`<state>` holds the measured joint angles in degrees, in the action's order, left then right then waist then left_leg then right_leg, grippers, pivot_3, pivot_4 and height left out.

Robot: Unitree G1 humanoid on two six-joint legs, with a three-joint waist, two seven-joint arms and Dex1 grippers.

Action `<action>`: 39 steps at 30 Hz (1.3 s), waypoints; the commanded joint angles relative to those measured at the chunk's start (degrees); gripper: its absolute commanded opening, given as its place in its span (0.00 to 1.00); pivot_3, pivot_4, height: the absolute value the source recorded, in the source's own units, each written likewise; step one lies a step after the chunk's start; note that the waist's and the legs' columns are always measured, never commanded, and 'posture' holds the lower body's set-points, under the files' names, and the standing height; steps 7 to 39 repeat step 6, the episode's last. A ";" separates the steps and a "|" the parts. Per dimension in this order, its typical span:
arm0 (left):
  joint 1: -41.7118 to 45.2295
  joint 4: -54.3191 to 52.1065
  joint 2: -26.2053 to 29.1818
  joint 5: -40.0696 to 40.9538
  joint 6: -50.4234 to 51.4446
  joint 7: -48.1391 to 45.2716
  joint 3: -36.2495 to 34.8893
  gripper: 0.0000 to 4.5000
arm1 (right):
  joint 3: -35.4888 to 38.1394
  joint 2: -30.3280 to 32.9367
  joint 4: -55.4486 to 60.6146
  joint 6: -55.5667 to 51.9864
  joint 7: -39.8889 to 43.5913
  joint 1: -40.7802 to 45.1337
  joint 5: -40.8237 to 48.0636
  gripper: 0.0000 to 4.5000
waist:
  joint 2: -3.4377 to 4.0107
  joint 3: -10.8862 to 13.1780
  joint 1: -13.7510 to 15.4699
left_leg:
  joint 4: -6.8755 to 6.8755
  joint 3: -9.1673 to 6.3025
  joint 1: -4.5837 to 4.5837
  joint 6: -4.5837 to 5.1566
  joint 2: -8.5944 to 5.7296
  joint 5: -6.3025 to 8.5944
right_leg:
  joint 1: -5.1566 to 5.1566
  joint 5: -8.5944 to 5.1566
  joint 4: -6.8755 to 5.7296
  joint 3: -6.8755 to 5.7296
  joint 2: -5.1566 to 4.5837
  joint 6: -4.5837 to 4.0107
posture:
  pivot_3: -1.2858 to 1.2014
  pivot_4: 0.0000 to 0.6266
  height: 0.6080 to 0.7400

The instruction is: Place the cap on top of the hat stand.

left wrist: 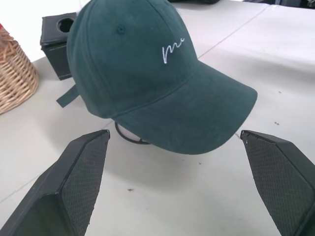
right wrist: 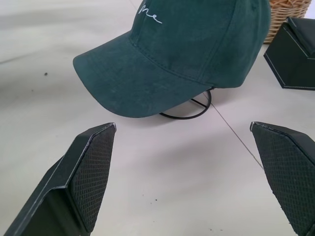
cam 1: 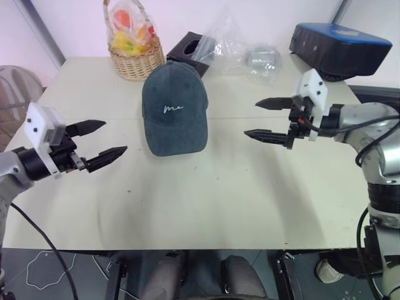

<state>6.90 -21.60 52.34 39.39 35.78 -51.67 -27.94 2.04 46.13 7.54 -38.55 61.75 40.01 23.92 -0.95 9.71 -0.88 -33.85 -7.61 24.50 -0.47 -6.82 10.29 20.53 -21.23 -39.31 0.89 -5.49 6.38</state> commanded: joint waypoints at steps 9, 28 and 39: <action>0.16 -1.32 0.84 0.54 -0.66 0.04 -1.54 1.00 | 1.40 1.18 1.87 0.16 -0.52 1.26 1.18 0.99 | 0.00 0.00 0.00 | 0.00 0.00 0.00 0.00 0.00 0.00 | 0.00 0.00 0.01 0.00 0.00 0.00 | 0.52 0.24 1.00; 0.16 -1.32 0.84 0.54 -0.66 0.04 -1.54 1.00 | 1.40 1.18 1.87 0.16 -0.52 1.26 1.18 0.99 | 0.00 0.00 0.00 | 0.00 0.00 0.00 0.00 0.00 0.00 | 0.00 0.00 0.01 0.00 0.00 0.00 | 0.52 0.24 1.00; 0.16 -1.32 0.84 0.54 -0.66 0.04 -1.54 1.00 | 1.40 1.18 1.87 0.16 -0.52 1.26 1.18 0.99 | 0.00 0.00 0.00 | 0.00 0.00 0.00 0.00 0.00 0.00 | 0.00 0.00 0.01 0.00 0.00 0.00 | 0.52 0.24 1.00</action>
